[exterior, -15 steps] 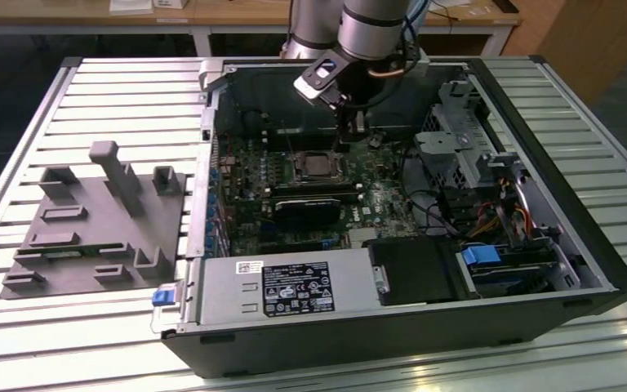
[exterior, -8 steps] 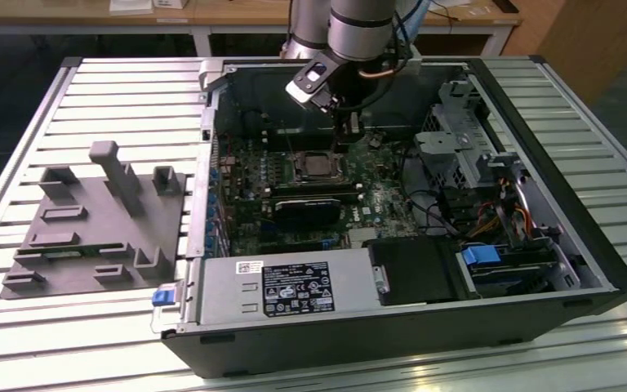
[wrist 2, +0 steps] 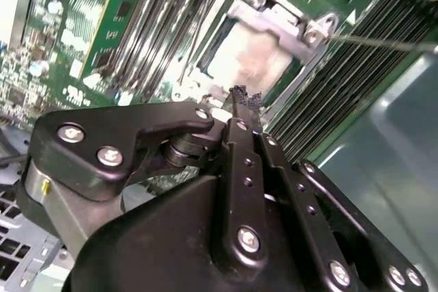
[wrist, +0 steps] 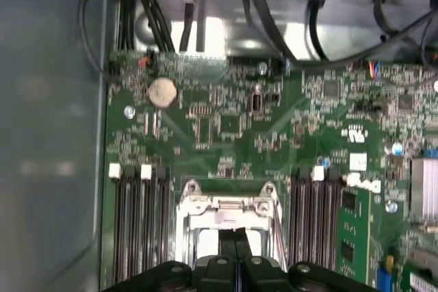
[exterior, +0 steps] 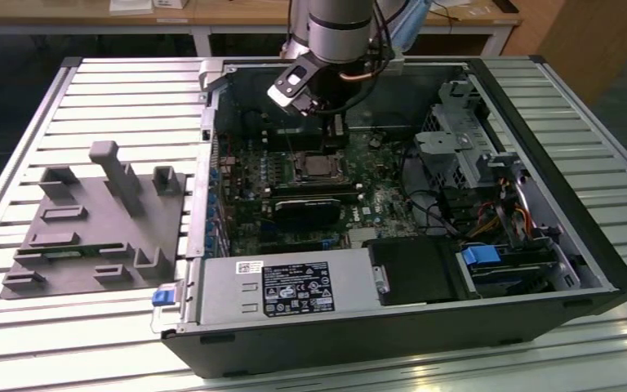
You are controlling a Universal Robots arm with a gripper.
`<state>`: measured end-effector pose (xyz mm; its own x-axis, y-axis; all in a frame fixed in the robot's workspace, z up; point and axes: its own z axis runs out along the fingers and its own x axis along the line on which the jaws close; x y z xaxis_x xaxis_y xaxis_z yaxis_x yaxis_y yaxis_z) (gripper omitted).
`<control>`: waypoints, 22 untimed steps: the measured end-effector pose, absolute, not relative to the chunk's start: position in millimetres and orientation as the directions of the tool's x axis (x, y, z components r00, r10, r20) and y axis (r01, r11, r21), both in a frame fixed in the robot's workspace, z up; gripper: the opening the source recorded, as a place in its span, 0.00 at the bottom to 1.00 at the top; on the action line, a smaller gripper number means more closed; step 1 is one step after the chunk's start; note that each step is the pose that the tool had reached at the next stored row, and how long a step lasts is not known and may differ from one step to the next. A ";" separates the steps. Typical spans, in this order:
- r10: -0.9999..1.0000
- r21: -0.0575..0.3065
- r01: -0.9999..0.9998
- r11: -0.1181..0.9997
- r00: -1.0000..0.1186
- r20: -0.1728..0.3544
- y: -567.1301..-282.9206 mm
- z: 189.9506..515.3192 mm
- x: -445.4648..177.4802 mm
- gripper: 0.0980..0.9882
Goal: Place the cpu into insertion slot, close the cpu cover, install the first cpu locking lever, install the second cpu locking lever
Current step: 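Close the cpu cover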
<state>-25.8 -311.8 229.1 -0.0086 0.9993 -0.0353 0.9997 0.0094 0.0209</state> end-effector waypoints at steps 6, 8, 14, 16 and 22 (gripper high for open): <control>0.999 0.023 1.000 0.009 -0.009 -0.035 -311.9 226.4 -35.0 0.00; 0.999 0.023 1.000 0.009 -0.009 -0.035 -311.9 225.7 -36.7 0.00; 0.999 0.023 1.000 0.010 -0.009 -0.035 -311.8 225.6 -37.1 0.00; 0.999 0.023 1.000 0.019 -0.018 -0.035 -311.8 225.6 -37.1 0.00; 0.993 0.023 0.993 0.117 -0.116 -0.035 -311.8 225.6 -37.1 0.00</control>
